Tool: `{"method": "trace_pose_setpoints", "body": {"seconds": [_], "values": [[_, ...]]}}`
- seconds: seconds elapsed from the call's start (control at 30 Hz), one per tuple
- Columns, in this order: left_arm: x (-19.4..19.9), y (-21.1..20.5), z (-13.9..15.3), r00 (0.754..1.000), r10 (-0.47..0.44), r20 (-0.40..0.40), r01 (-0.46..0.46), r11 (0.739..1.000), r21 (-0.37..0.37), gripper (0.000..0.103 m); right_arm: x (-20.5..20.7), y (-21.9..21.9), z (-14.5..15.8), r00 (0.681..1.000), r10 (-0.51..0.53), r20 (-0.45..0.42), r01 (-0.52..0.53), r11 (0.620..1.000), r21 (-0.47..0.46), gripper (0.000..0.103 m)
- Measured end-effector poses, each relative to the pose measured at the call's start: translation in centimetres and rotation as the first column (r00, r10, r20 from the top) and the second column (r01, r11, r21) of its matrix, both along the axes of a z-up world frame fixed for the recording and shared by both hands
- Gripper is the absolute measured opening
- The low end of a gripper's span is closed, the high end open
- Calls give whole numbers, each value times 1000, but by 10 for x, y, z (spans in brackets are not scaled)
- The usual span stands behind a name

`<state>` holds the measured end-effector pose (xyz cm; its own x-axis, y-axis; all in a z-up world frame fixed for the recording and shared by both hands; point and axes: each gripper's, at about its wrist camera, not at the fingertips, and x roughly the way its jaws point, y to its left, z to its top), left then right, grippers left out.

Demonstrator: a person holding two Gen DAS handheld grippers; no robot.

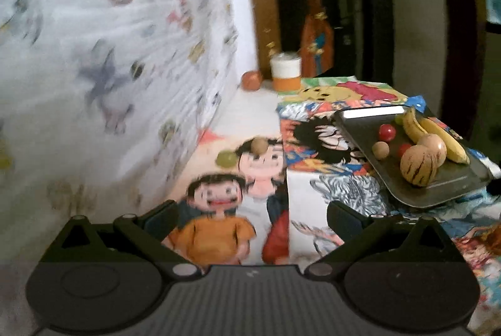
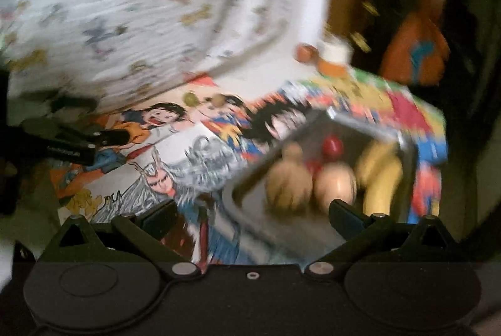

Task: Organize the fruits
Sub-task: 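Move both tools down toward the remaining green grapes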

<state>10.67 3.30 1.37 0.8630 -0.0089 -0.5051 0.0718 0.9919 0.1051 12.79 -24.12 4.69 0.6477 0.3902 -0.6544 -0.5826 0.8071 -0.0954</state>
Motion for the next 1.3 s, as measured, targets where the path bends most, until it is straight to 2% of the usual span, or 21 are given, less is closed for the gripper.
{"method": "trace_pose_setpoints", "body": {"seconds": [0.07,0.13,0.23,0.33,0.43,0.5,0.57,0.67,0.87,0.93,1.03,1.13,1.3], "values": [[7,2,1,1000,-17,16,17,999,29,103,14,10,9,991,133,32,-130,988,-88,102],[15,2,1,998,-54,35,52,996,68,103,26,21,16,963,261,63,-247,953,-177,102],[23,-3,1,994,-102,36,98,990,105,103,48,35,27,899,438,26,-419,875,-241,102],[31,-7,4,989,-145,27,141,983,118,103,69,49,41,822,566,-57,-562,794,-230,102],[43,-11,4,986,-165,12,161,975,152,103,86,66,51,744,664,-66,-657,711,-251,102],[56,-10,2,986,-164,-15,165,975,149,103,100,77,52,688,723,-64,-706,647,-288,102],[67,-7,-2,985,-168,-47,172,976,132,103,115,86,46,662,746,-77,-727,614,-307,102],[85,-5,-12,986,-143,-80,153,979,137,103,145,97,31,647,756,-102,-744,596,-301,102],[109,-3,-27,990,-112,-89,126,978,166,103,192,110,-6,580,807,-114,-796,531,-290,96],[117,-2,-32,991,-101,-87,115,977,178,103,205,113,-17,566,818,-106,-803,516,-298,95],[128,-1,-36,993,-73,-92,90,976,199,100,222,120,-29,577,812,-89,-792,530,-302,90],[137,1,-38,993,-66,-94,83,977,197,97,236,132,-35,592,802,-75,-787,555,-270,88],[148,4,-43,993,-57,-105,79,974,214,88,244,148,-45,608,793,-35,-768,577,-280,86]]}}
